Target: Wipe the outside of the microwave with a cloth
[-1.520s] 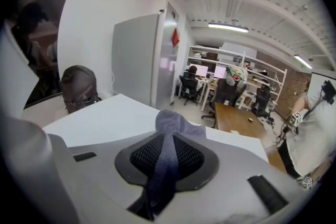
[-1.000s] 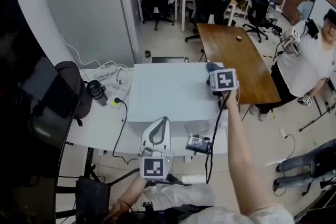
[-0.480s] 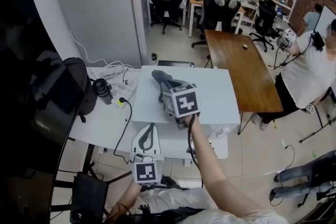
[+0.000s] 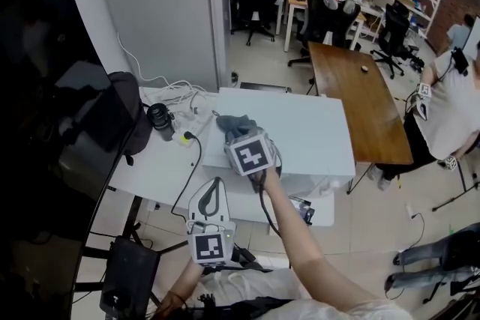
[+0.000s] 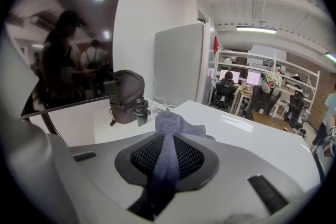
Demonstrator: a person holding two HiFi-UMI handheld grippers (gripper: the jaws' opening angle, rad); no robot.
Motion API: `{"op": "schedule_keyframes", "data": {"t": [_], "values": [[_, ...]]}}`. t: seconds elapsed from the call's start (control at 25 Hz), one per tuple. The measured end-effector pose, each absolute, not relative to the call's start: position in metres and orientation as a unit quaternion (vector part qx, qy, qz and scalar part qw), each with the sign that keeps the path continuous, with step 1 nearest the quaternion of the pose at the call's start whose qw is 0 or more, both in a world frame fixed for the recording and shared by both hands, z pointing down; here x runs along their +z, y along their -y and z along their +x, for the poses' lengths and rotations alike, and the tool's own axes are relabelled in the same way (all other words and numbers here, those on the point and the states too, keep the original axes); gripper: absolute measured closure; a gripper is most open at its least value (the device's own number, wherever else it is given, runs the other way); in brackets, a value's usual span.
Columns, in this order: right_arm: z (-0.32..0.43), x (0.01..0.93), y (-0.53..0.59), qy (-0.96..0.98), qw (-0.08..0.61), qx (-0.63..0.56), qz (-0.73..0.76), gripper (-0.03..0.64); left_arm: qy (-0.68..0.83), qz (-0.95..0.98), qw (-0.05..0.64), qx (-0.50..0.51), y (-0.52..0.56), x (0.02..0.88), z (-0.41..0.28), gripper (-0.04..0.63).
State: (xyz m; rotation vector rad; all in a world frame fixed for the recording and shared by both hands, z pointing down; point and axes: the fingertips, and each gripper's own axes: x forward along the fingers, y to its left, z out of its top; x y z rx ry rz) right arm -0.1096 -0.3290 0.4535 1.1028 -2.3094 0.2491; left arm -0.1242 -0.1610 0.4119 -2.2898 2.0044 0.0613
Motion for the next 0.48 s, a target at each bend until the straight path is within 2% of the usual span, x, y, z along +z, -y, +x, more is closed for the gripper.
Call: {"op": "schedule_keyframes", "data": {"t": [0.48], "values": [[0.153, 0.471, 0.338, 0.747, 0.256, 0.165, 0.591, 0.54, -0.581, -0.812, 0.044, 0.026, 0.166, 0.415, -0.058, 0.594]]}}
